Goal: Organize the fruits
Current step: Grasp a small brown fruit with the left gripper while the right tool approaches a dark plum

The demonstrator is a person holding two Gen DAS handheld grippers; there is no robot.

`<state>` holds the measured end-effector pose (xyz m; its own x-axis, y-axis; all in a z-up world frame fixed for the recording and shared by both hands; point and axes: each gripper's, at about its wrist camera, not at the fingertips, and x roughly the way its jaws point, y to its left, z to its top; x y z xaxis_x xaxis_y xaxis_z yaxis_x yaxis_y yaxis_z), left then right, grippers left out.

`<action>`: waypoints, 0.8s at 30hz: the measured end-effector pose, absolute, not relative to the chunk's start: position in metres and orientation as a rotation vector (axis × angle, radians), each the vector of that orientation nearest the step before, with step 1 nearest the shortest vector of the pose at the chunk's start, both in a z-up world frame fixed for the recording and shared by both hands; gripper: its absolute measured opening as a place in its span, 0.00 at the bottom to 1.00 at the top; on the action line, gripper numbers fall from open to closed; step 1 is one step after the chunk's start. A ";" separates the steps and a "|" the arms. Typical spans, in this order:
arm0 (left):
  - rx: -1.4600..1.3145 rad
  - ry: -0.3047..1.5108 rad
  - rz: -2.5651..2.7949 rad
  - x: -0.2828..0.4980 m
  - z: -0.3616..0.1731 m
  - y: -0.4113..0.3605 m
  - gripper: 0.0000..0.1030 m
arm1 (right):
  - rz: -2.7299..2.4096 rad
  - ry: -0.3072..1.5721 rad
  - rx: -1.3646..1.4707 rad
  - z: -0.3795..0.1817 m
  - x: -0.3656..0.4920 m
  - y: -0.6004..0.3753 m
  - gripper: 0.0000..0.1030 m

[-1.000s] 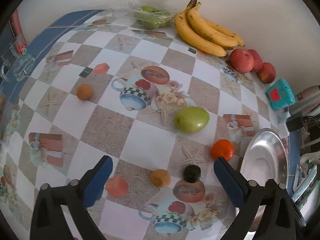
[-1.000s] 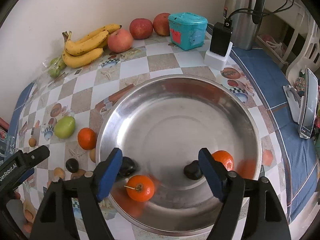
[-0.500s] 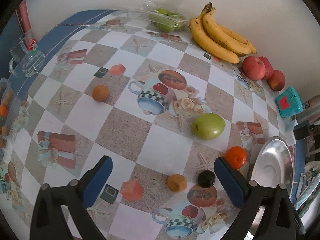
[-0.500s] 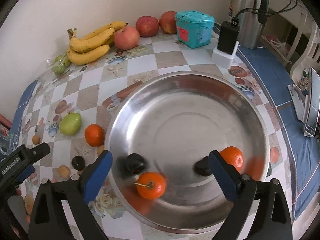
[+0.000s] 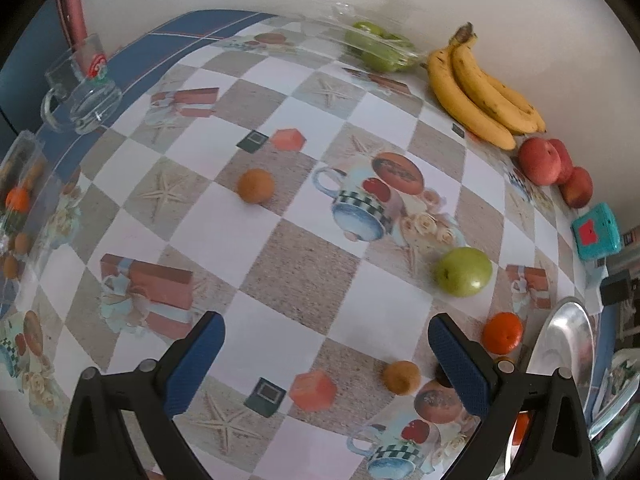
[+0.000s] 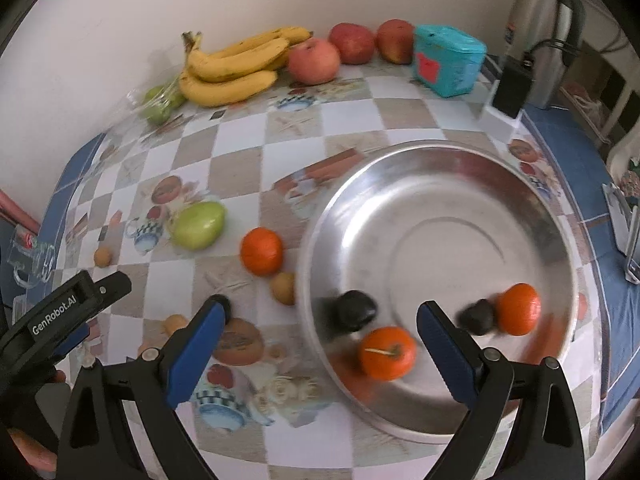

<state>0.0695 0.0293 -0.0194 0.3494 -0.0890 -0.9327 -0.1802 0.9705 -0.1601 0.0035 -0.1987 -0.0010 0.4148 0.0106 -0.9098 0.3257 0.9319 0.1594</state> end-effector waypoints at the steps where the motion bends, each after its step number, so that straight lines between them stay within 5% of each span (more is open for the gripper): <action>1: -0.255 1.219 0.061 0.070 -0.020 0.031 1.00 | -0.202 1.144 0.337 -0.003 0.007 -0.195 0.94; 20: -0.278 1.294 0.012 0.066 -0.037 0.019 0.98 | -0.208 1.140 0.377 0.000 0.009 -0.196 0.94; 24: -0.295 1.318 -0.031 0.065 -0.041 0.012 0.82 | -0.232 1.132 0.420 -0.002 0.005 -0.205 0.94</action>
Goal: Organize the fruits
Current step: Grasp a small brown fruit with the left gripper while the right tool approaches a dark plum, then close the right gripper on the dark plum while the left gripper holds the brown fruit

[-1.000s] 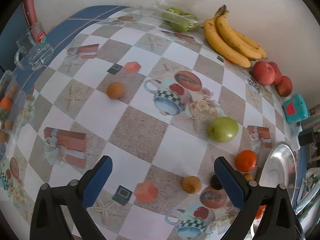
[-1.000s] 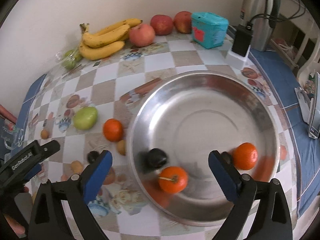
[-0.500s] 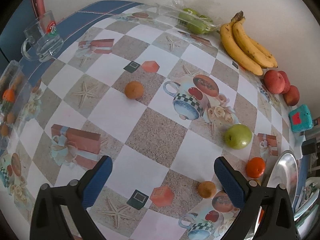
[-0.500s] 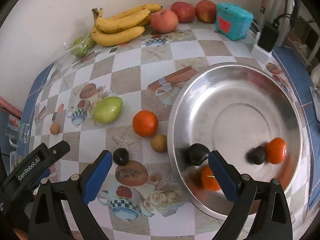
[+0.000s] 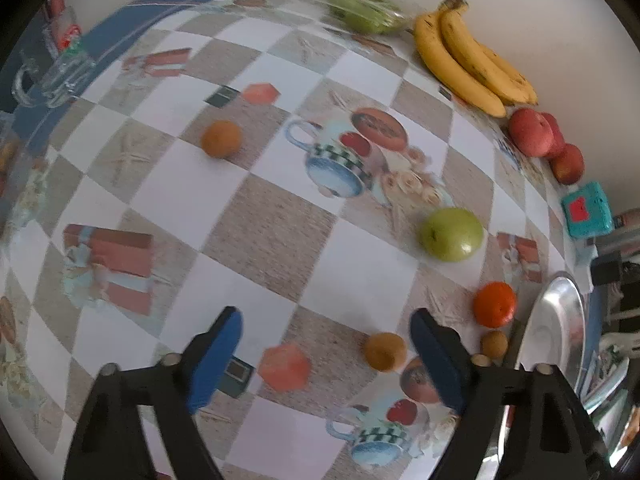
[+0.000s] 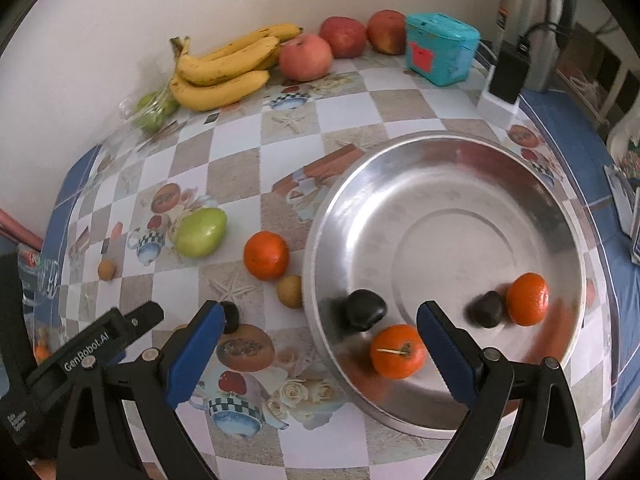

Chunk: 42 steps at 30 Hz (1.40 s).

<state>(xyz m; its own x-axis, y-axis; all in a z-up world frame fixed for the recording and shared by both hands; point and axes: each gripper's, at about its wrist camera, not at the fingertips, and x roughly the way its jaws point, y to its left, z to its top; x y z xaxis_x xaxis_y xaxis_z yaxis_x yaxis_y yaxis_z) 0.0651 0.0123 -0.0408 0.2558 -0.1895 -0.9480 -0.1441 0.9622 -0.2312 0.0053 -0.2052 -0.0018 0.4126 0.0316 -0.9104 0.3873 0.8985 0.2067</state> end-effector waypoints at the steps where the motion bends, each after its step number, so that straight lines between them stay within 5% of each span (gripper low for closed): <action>1: -0.294 1.323 -0.045 0.065 -0.042 0.010 0.76 | -0.237 1.132 0.427 -0.002 0.005 -0.207 0.94; 7: -0.292 1.369 -0.122 0.064 -0.046 -0.008 0.47 | -0.237 1.126 0.443 -0.003 0.003 -0.210 0.94; 19: -0.282 1.390 -0.172 0.062 -0.048 -0.019 0.26 | -0.228 1.134 0.433 -0.005 0.004 -0.208 0.94; 36: -0.305 1.241 -0.001 0.067 -0.019 0.024 0.26 | -0.054 1.111 0.361 -0.003 0.016 -0.174 0.93; 38: -0.312 1.225 0.020 0.068 -0.016 0.030 0.26 | -0.017 1.116 0.360 -0.006 0.018 -0.167 0.83; 40: -0.318 1.217 0.031 0.068 -0.014 0.035 0.26 | 0.005 1.126 0.351 -0.010 0.021 -0.161 0.58; 42: -0.322 1.218 0.031 0.068 -0.014 0.036 0.26 | 0.018 1.142 0.336 -0.014 0.023 -0.155 0.57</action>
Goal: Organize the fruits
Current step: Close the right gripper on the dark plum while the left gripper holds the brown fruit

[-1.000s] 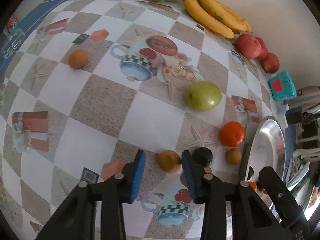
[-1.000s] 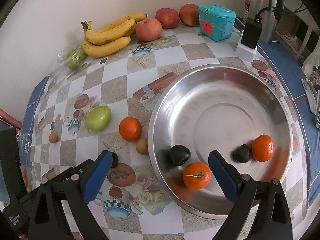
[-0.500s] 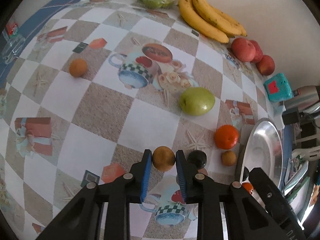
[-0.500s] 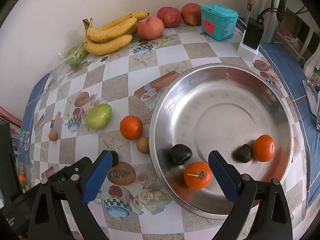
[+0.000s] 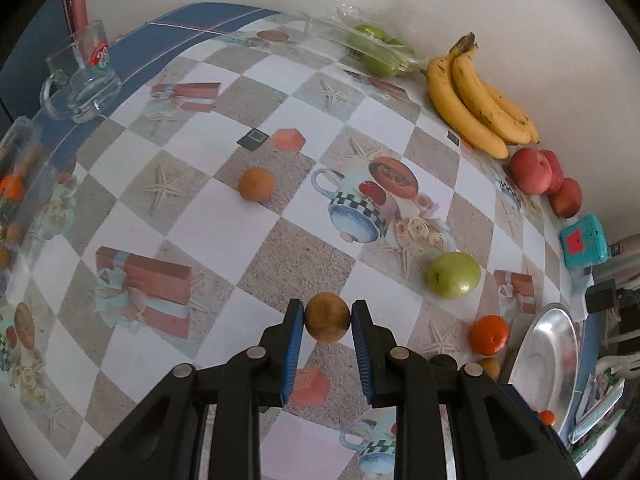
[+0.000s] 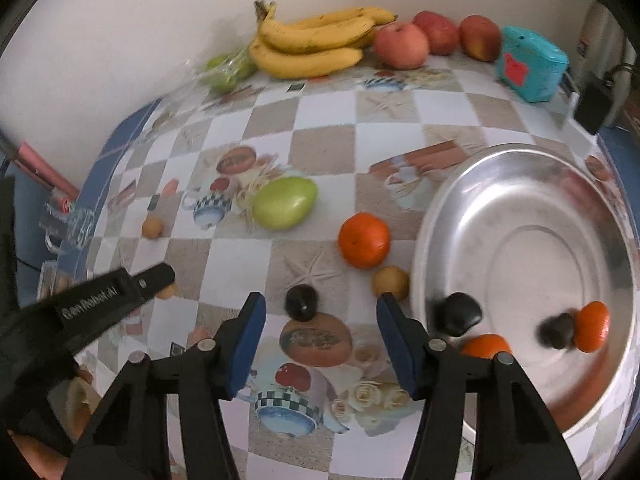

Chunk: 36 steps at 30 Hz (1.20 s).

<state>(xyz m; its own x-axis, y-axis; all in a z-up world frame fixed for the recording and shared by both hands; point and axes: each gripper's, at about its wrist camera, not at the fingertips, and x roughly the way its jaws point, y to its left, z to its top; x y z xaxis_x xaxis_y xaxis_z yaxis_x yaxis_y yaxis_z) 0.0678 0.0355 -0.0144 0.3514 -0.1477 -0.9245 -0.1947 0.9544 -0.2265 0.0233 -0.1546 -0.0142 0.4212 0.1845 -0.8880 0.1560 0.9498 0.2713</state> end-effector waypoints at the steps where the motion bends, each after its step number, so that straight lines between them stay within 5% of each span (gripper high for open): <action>1: -0.322 1.219 0.029 0.068 -0.015 0.035 0.26 | 0.028 1.147 0.332 -0.016 0.025 -0.152 0.53; 3: -0.320 1.223 0.024 0.068 -0.016 0.032 0.26 | 0.046 1.158 0.322 -0.020 0.027 -0.147 0.45; 36: -0.328 1.240 0.010 0.067 -0.020 0.029 0.26 | 0.068 1.220 0.240 -0.050 0.048 -0.128 0.30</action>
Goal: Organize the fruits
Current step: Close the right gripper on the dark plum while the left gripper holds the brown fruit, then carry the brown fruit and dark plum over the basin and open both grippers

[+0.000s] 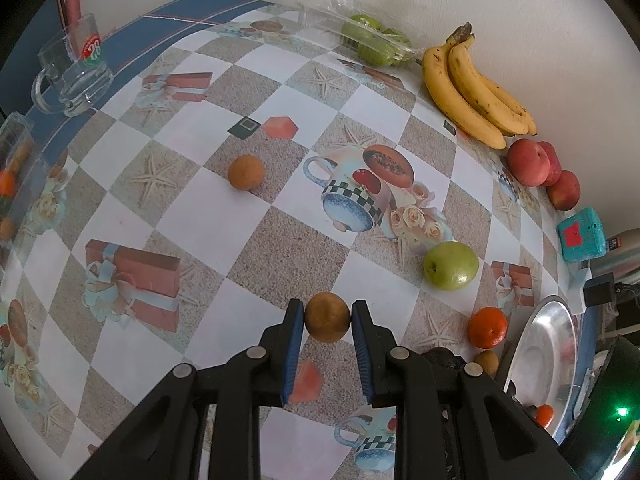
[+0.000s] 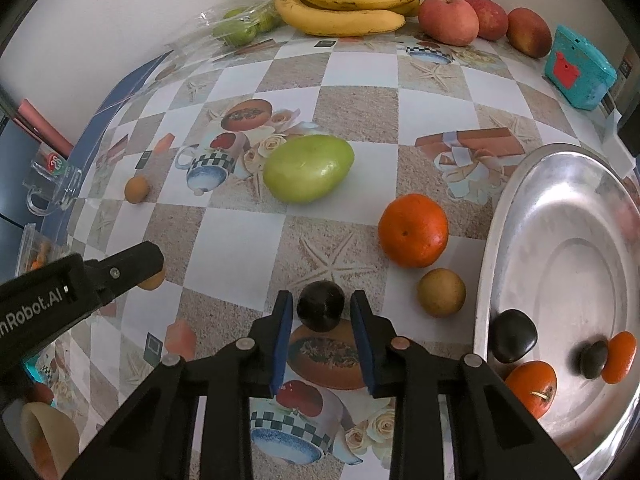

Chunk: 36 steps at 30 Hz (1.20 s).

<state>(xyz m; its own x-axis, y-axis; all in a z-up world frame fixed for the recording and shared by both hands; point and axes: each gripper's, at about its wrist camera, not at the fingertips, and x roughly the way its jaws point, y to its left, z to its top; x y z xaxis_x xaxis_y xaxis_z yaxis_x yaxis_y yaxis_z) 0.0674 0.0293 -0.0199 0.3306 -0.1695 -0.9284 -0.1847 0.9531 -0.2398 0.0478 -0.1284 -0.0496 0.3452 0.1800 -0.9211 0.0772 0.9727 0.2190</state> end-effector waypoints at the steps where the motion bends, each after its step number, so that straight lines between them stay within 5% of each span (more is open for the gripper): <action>1: -0.327 1.240 0.010 0.068 -0.020 0.029 0.26 | 0.067 1.217 0.243 -0.049 0.048 -0.129 0.29; 36: -0.295 1.216 -0.049 0.095 -0.004 0.006 0.26 | 0.041 1.097 0.344 -0.001 0.045 -0.161 0.23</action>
